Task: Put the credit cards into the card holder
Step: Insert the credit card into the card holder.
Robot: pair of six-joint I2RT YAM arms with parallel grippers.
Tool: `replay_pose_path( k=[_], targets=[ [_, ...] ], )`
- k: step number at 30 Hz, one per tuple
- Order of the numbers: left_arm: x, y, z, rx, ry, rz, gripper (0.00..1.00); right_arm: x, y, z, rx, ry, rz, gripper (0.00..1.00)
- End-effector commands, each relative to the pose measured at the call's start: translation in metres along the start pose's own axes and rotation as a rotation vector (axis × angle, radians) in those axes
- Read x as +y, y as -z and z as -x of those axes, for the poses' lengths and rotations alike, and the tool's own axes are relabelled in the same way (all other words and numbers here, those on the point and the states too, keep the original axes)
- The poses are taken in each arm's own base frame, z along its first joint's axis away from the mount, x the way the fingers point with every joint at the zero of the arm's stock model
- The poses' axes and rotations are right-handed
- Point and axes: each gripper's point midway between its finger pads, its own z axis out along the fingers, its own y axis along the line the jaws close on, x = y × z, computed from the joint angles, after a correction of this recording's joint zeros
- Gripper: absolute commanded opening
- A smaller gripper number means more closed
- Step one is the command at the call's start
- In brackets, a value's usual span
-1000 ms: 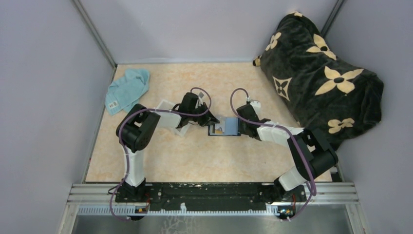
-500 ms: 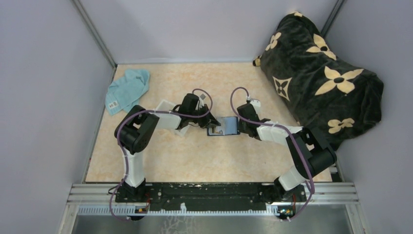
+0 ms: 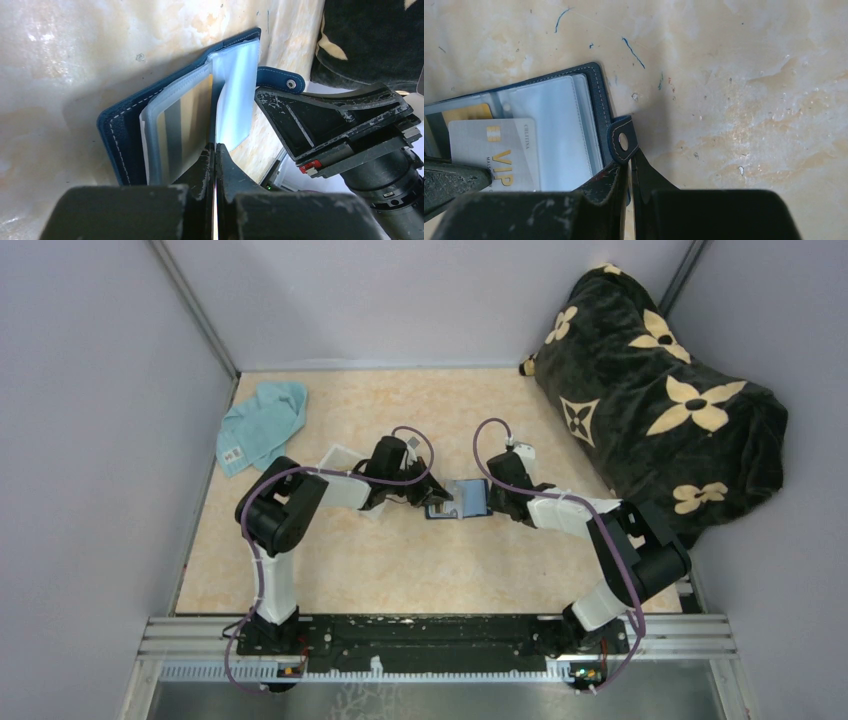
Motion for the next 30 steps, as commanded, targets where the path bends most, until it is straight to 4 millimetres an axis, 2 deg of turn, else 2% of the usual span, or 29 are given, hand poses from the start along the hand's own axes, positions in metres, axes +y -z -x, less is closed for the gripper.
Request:
replay_pose_path(
  k=[1,9,17,23,30],
  targets=[
    [0.000,-0.005,0.007,-0.056,0.024,-0.021,0.00,-0.011,-0.006,-0.027,0.081,0.006,-0.021,0.07],
    [0.004,-0.012,0.016,-0.110,0.039,-0.042,0.00,-0.011,-0.007,-0.029,0.088,0.011,-0.019,0.07],
    [0.014,-0.015,0.016,-0.123,0.024,-0.016,0.00,-0.010,-0.009,-0.028,0.096,0.019,-0.017,0.07],
    [0.020,-0.014,0.022,-0.134,-0.076,0.031,0.00,-0.011,-0.010,-0.029,0.101,0.028,-0.024,0.07],
    [0.016,-0.014,0.031,-0.120,-0.210,0.043,0.00,-0.011,-0.012,-0.031,0.109,0.033,-0.025,0.07]
  ],
)
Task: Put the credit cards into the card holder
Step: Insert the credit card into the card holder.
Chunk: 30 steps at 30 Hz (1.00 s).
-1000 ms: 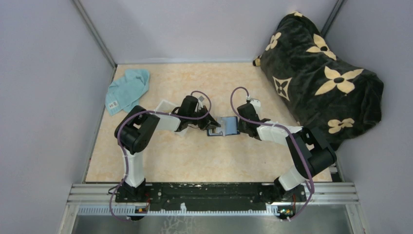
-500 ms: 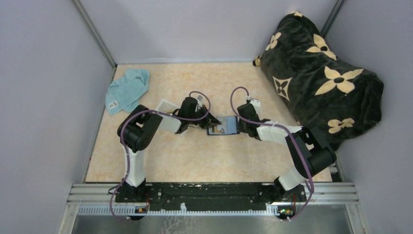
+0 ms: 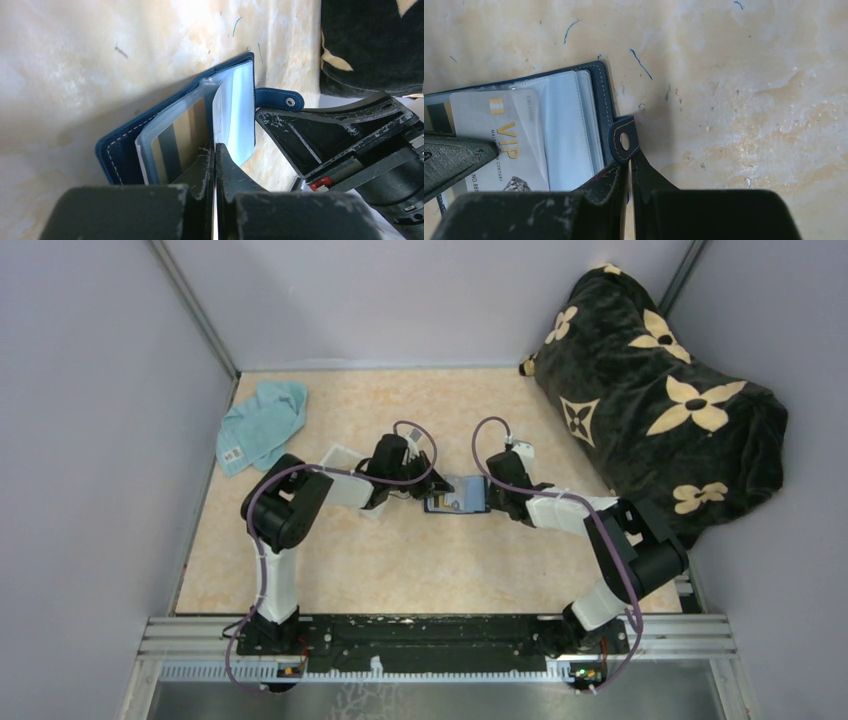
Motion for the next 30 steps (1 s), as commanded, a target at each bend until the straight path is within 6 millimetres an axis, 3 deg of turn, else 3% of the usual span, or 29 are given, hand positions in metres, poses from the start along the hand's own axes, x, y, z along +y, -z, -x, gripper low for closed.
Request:
replay_pose_path(
  k=[1,14,23,30],
  targets=[
    [0.014,-0.003,0.006,0.003,-0.119,0.061,0.00,-0.015,-0.007,-0.034,0.127,0.035,-0.042,0.07],
    [0.013,-0.002,0.011,0.061,-0.220,0.043,0.00,-0.017,-0.010,-0.039,0.140,0.039,-0.045,0.07],
    [0.004,0.005,0.007,0.127,-0.180,-0.037,0.00,-0.015,-0.012,-0.038,0.141,0.041,-0.041,0.07],
    [0.008,0.006,0.010,0.148,-0.155,-0.065,0.00,-0.017,-0.017,-0.046,0.168,0.050,-0.053,0.07]
  ],
)
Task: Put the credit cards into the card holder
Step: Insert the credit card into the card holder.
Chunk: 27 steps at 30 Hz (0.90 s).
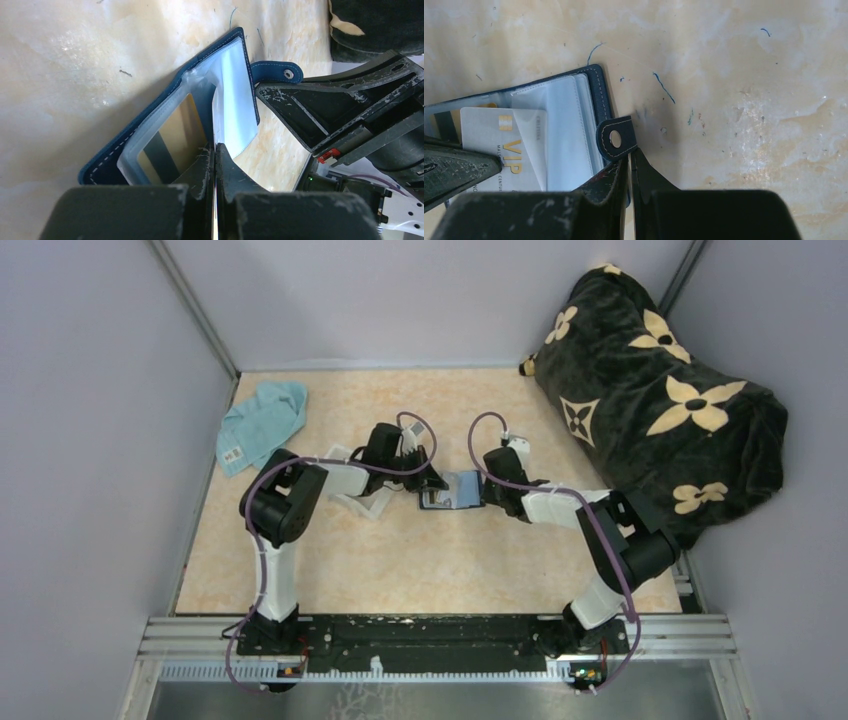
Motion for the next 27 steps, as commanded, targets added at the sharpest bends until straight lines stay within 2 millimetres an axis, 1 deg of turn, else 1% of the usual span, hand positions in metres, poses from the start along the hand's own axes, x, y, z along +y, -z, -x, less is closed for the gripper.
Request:
replay_pose_path(
  k=[1,9,15,20,27],
  targets=[
    [0.004,-0.003,-0.001,0.036,0.002,-0.030,0.00,-0.032,-0.003,-0.055,0.191,0.060,-0.087,0.07],
    [0.007,0.001,0.007,0.032,-0.002,-0.040,0.00,-0.034,-0.005,-0.057,0.197,0.068,-0.096,0.07],
    [0.016,0.008,0.018,-0.010,0.018,-0.008,0.03,-0.032,-0.005,-0.056,0.200,0.072,-0.091,0.07],
    [0.020,0.012,0.024,-0.045,0.033,0.009,0.07,-0.031,-0.004,-0.053,0.199,0.078,-0.090,0.07],
    [0.021,0.016,0.025,-0.043,0.050,0.002,0.12,-0.027,-0.005,-0.052,0.201,0.080,-0.076,0.07]
  ],
)
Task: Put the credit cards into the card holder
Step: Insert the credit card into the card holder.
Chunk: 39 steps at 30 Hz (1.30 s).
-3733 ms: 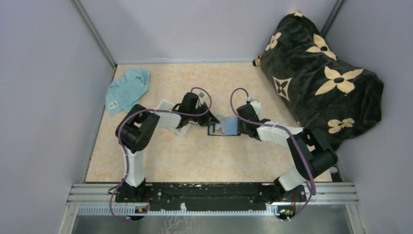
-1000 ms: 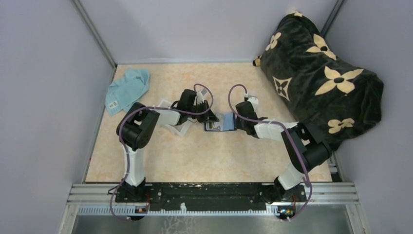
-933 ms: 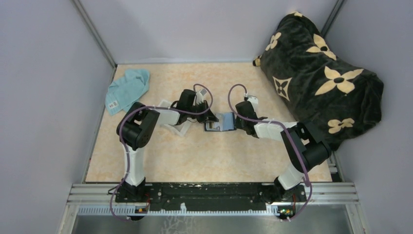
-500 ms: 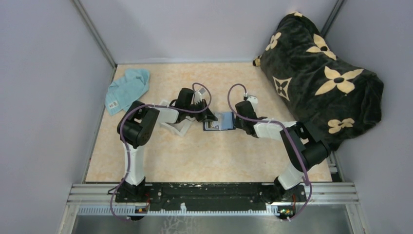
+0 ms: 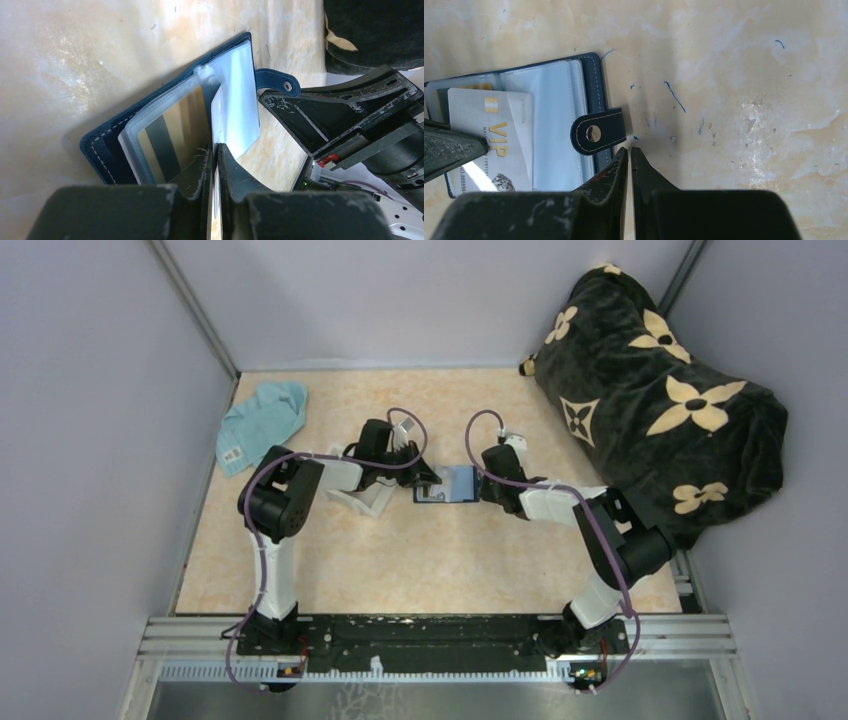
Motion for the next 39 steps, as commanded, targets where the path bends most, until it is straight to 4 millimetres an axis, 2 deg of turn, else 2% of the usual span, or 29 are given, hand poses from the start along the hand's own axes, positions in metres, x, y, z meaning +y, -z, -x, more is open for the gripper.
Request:
replay_pose_path(
  k=[1,4,5,8,13,20,22,28,39],
  targets=[
    [0.004,0.007,0.006,-0.024,0.001,0.009,0.12,-0.031,0.001,-0.054,0.193,0.064,-0.080,0.07],
    [0.006,0.006,0.004,-0.019,0.006,0.012,0.11,-0.027,0.005,-0.048,0.178,0.063,-0.064,0.09],
    [0.007,0.006,0.003,-0.015,0.007,0.012,0.10,-0.022,0.011,-0.037,0.149,0.059,-0.048,0.11],
    [0.008,0.006,0.001,-0.012,0.012,0.018,0.09,-0.020,0.016,-0.024,0.126,0.072,-0.058,0.17],
    [0.009,0.008,-0.002,-0.004,0.015,0.021,0.08,-0.018,0.014,-0.013,0.113,0.084,-0.072,0.26],
    [0.009,0.009,-0.003,0.004,0.011,0.023,0.08,-0.008,0.009,-0.001,0.094,0.087,-0.054,0.28],
    [0.010,0.008,-0.005,0.009,0.011,0.027,0.07,-0.007,0.002,-0.005,0.114,0.098,-0.059,0.29],
    [0.014,0.007,-0.007,0.019,0.018,0.035,0.07,0.001,0.000,0.005,0.102,0.105,-0.045,0.32],
    [0.018,0.006,-0.011,0.032,0.018,0.041,0.06,0.004,-0.015,0.015,0.089,0.127,-0.077,0.33]
  ],
)
